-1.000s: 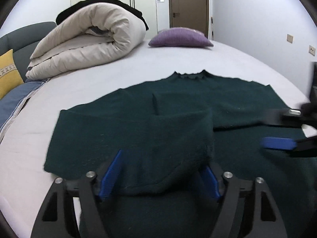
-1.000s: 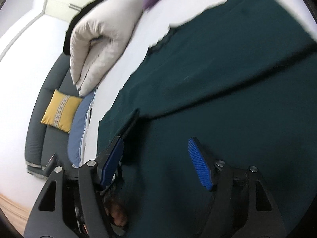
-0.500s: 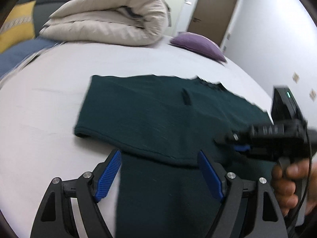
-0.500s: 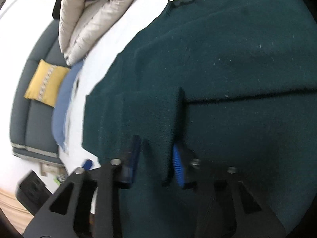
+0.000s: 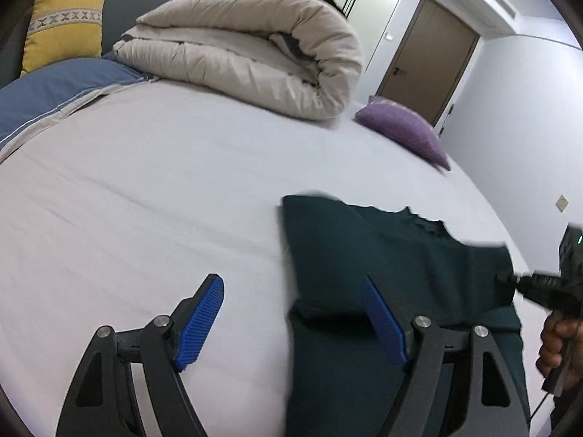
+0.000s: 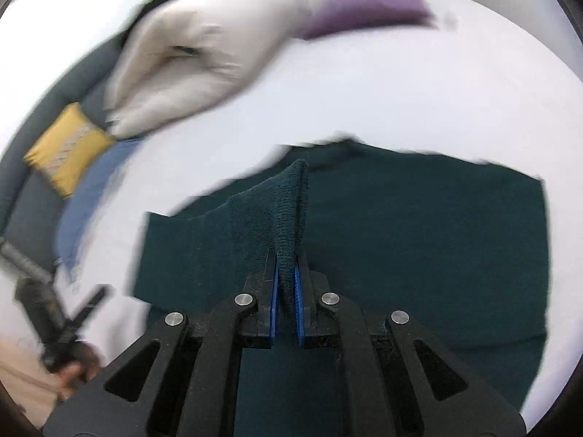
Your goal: Fold small clothes
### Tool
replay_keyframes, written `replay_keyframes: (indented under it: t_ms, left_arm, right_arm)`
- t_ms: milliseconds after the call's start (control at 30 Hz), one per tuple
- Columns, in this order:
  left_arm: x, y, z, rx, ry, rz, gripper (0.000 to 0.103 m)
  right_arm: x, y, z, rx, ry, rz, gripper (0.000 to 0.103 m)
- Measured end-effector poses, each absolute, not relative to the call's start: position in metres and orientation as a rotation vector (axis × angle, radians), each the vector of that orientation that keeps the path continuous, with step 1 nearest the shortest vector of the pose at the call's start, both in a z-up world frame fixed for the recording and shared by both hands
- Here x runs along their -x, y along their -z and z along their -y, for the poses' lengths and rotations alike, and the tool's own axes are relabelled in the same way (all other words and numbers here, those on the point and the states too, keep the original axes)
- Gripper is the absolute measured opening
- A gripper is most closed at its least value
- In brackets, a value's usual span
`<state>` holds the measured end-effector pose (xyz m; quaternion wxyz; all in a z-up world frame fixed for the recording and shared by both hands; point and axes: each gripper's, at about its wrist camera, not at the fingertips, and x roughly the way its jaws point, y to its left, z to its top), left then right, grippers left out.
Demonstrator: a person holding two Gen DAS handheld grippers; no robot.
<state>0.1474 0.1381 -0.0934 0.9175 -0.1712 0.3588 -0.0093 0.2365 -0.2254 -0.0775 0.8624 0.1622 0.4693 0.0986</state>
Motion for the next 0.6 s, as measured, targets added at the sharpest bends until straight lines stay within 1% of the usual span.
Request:
replay_keyframes:
  t_ms: [100,133,167,233,267,300,400,467,533,567,600]
  left_arm:
    - [-0.173,0.103,-0.136,0.354,0.011,-0.781,0.079]
    - [-0.181,0.105,-0.134,0.350,0.005,-0.796,0.079]
    - [-0.192,0.108,-0.131,0.346,0.006,-0.814,0.079]
    - [-0.207,0.111,-0.125,0.324,0.002,-0.833,0.079]
    - [-0.217,0.114,-0.121,0.300,-0.007,-0.847,0.079]
    - [-0.225,0.115,-0.118,0.288,-0.015,-0.857,0.079]
    - [-0.247,0.124,-0.115,0.285,-0.033,-0.890,0.079]
    - [-0.259,0.130,-0.114,0.304,-0.032,-0.907,0.077]
    - [-0.268,0.136,-0.112,0.300,-0.028,-0.924,0.071]
    - [-0.269,0.138,-0.110,0.293,-0.028,-0.926,0.067]
    - [-0.270,0.139,-0.108,0.284,-0.024,-0.922,0.065]
  right_arm:
    - [-0.249,0.116,0.257,-0.449,-0.152,-1.030,0.008]
    - [-0.249,0.121,0.258,-0.470,-0.156,-1.031,0.010]
    - [-0.249,0.125,0.258,-0.482,-0.165,-1.028,0.010]
    - [-0.247,0.132,0.256,-0.480,-0.181,-1.033,0.018]
    - [-0.248,0.135,0.254,-0.479,-0.181,-1.040,0.026]
    - [-0.250,0.138,0.253,-0.486,-0.187,-1.041,0.032]
    - [-0.248,0.144,0.257,-0.529,-0.200,-1.020,0.036]
    - [-0.241,0.152,0.271,-0.571,-0.206,-1.016,0.036]
    - [-0.238,0.155,0.281,-0.561,-0.217,-1.031,0.024]
    - [-0.239,0.156,0.279,-0.526,-0.205,-1.044,0.010]
    - [-0.239,0.158,0.278,-0.494,-0.194,-1.055,0.009]
